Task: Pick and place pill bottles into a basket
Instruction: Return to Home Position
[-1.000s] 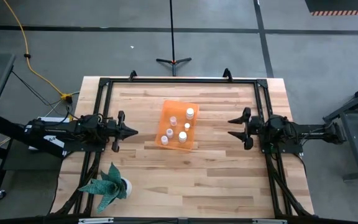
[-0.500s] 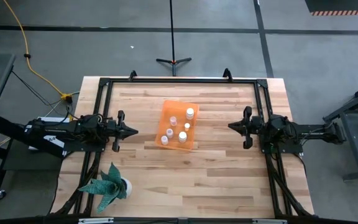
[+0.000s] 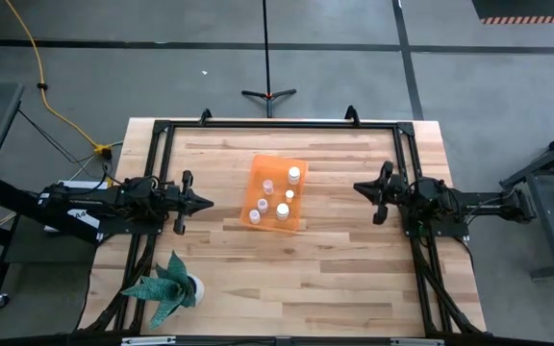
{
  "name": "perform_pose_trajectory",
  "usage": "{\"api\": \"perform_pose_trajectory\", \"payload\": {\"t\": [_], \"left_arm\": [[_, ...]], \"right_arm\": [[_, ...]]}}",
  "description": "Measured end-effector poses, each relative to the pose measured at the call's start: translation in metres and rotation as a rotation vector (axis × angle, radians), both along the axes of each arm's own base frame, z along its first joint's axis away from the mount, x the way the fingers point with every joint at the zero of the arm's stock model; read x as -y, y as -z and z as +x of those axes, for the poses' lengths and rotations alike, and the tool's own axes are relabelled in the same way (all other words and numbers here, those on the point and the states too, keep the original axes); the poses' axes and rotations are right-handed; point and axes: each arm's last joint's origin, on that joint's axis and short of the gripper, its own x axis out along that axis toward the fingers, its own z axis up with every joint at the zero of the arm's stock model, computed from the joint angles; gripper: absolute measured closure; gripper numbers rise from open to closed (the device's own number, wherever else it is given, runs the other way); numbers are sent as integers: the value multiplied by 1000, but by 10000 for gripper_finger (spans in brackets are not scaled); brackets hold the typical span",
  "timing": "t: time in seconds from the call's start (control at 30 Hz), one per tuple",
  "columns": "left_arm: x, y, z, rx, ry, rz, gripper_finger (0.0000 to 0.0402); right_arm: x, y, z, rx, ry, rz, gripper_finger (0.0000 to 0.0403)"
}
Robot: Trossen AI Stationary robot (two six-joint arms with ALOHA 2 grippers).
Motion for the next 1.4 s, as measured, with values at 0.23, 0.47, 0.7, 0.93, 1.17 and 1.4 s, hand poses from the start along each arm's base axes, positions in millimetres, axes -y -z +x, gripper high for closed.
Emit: {"api": "perform_pose_trajectory", "payload": {"t": [0.23,0.47,0.7,0.93,1.17,1.4], "left_arm": [[0,0,0,0,3,0,319],[0,0,0,0,3,-7,292],[0,0,0,-1,3,-7,288],[0,0,0,0,3,-7,288],[0,0,0,0,3,-7,289],[0,0,0,0,3,-7,288]], "right_arm": [[-1,0,0,0,-20,0,366],[-1,0,0,0,-20,0,365],[-1,0,0,0,-20,0,364],[-1,0,0,0,-21,0,359],[-1,0,0,0,-21,0,363],[-1,0,0,0,-21,0,355]]}}
